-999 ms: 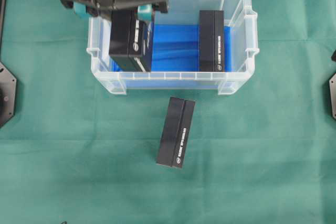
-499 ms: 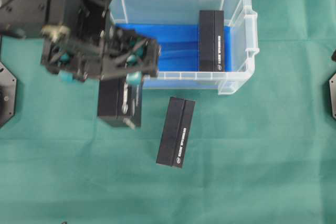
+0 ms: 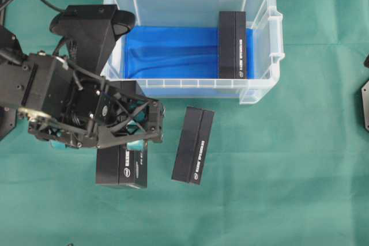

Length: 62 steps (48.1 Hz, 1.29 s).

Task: Take the box out of the case with the left arm.
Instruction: 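Carry the box with the left gripper to the table left of the first box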

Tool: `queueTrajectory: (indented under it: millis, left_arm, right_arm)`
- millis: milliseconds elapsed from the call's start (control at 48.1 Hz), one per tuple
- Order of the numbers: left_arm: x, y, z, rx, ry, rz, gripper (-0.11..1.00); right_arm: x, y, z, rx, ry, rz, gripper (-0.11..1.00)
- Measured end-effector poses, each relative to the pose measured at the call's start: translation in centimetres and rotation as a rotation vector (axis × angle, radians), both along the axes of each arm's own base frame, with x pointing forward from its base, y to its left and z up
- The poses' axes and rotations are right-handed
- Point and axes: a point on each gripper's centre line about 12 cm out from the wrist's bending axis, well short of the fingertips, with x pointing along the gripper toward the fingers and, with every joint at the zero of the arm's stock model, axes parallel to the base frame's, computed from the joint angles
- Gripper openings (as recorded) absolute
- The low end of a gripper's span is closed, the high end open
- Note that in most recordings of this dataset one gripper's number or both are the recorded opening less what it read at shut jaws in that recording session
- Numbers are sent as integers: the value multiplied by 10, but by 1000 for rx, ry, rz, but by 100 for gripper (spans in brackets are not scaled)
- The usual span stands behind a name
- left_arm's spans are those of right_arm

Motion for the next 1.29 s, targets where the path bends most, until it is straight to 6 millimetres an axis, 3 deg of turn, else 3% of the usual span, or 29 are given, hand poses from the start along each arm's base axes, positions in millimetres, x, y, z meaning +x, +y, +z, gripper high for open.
queueTrajectory:
  millis: [250, 479, 1290]
  left_arm:
    - [0, 0, -1, 1, -2, 0, 60]
    - [-6, 2, -22, 21, 57, 6, 60]
    - [-8, -4, -179, 12, 35, 0, 60]
  right_arm:
    - [0, 0, 0, 0, 0, 0, 0]
    - [0, 0, 0, 0, 0, 0, 0]
    - [1, -1, -1, -12, 3, -1, 0]
